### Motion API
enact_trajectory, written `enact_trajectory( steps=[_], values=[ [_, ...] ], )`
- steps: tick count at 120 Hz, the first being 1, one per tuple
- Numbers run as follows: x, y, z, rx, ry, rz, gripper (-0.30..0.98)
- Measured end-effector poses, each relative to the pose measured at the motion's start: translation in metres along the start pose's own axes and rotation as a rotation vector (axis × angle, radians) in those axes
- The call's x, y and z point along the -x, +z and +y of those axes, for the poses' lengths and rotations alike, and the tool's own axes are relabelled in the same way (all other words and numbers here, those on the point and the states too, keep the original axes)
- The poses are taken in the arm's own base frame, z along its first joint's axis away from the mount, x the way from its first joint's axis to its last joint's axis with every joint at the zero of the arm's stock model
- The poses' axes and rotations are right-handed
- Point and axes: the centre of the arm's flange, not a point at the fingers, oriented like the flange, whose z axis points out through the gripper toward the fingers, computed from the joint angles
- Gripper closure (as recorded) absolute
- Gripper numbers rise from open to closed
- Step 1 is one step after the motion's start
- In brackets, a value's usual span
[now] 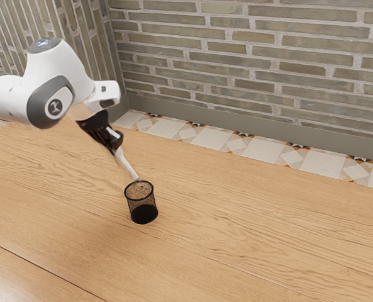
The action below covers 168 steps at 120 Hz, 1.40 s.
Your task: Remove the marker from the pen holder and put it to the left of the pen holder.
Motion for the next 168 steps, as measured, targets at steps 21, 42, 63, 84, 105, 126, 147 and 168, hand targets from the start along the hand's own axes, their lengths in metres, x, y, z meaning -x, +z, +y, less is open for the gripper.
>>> enact_trajectory(
  steps=[21, 42, 63, 84, 105, 126, 147, 168],
  values=[
    [-0.001, 0.016, -0.052, -0.082, -0.036, 0.021, 0.78],
    [0.010, 0.073, -0.085, -0.173, 0.002, 0.159, 0.79],
    [0.023, 0.113, -0.100, -0.267, 0.087, 0.315, 0.79],
    [0.034, 0.128, -0.095, -0.313, 0.184, 0.384, 0.79],
    [0.036, 0.132, -0.099, -0.352, 0.252, 0.412, 0.79],
    [0.040, 0.143, -0.105, -0.375, 0.296, 0.397, 0.76],
    [0.040, 0.144, -0.102, -0.377, 0.324, 0.394, 0.39],
    [0.034, 0.127, -0.099, -0.376, 0.333, 0.421, 0.18]
  ],
)
